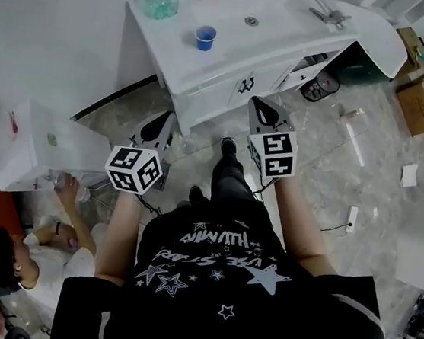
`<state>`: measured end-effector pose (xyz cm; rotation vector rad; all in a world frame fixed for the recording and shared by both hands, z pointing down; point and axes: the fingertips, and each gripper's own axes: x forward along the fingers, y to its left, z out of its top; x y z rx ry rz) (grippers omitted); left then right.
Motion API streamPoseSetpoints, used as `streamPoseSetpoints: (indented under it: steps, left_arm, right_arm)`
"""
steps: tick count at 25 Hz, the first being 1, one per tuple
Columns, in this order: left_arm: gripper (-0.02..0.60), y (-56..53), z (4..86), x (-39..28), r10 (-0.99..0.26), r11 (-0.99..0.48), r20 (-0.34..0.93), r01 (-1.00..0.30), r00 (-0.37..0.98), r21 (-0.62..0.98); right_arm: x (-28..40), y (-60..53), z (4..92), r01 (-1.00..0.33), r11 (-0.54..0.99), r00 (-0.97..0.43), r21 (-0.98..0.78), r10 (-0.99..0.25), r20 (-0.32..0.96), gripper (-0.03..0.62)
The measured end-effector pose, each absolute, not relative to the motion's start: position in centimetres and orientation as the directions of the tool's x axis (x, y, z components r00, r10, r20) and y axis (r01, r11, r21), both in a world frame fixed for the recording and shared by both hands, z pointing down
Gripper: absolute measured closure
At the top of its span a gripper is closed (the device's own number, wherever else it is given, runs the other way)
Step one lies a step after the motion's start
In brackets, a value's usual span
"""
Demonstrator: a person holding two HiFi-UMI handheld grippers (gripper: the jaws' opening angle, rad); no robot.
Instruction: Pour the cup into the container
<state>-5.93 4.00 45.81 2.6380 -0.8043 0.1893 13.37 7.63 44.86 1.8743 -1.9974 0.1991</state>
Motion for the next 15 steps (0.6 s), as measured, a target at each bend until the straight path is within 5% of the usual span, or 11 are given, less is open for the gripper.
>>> streamPoseSetpoints:
  steps: [15]
  left_arm:
    - [0.572,2.7,46.2,-5.0,-0.497,-0.774,0.235,-0.549,0.836,0.316]
  right_arm:
    - [14.3,8.1,46.0,-0.991,0.068,-0.015,0.118,-0.916,0.4,0.588]
